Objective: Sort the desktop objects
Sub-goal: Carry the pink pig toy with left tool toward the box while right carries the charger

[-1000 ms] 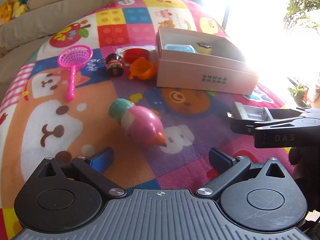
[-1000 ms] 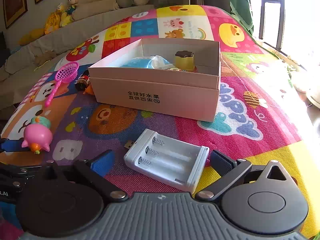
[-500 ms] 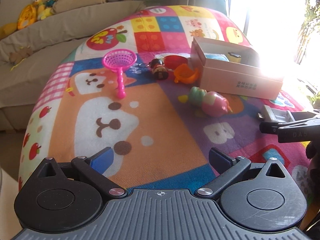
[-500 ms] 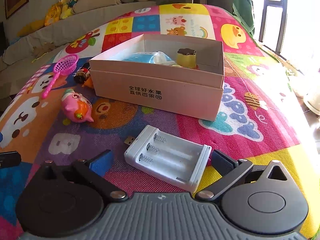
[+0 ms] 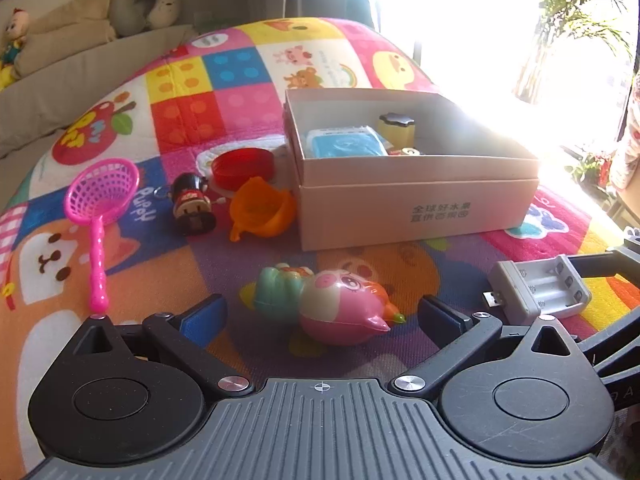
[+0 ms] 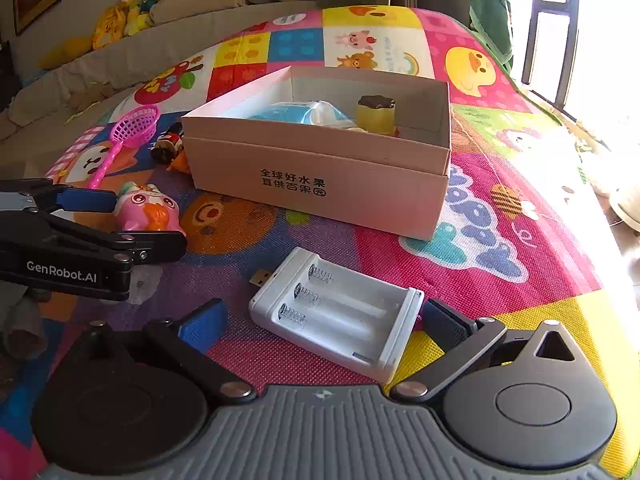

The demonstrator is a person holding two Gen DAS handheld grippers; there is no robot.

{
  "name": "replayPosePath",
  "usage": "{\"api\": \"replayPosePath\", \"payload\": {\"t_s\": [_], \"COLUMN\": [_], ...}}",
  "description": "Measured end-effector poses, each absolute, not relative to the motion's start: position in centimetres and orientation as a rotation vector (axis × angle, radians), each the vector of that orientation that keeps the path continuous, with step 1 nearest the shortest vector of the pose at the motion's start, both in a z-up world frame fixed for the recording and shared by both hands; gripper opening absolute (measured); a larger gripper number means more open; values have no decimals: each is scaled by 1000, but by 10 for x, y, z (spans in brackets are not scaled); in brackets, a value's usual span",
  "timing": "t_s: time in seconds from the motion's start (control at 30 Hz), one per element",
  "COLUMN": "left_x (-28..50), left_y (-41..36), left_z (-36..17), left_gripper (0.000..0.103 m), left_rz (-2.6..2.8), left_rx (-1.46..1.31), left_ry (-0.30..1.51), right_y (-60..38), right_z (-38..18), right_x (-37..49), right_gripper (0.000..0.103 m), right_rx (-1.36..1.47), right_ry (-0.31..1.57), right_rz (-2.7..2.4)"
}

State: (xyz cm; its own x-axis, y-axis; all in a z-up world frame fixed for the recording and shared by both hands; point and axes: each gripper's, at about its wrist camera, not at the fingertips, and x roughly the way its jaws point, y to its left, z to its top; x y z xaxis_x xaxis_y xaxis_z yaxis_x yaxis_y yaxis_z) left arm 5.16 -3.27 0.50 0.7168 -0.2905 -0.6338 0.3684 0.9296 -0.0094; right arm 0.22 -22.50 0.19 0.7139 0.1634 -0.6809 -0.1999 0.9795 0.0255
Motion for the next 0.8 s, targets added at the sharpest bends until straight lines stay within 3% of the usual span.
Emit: {"api": "replayPosePath", "payload": {"t_s": [0.73,0.8], "left_x": [51,50], "left_y": [-35,-34], "left_z": [7,9], "left_gripper": [103,98], "left_rz": [-280,-275], "left_rx": [96,98], "left_ry": [709,704], "right_y": [-223,-222], "right_z": [3,5], "right_x": [1,1], "right_gripper": [103,103], "right_rx": [-70,-78], "right_ry": [745,740], "right_rz": [195,177]}}
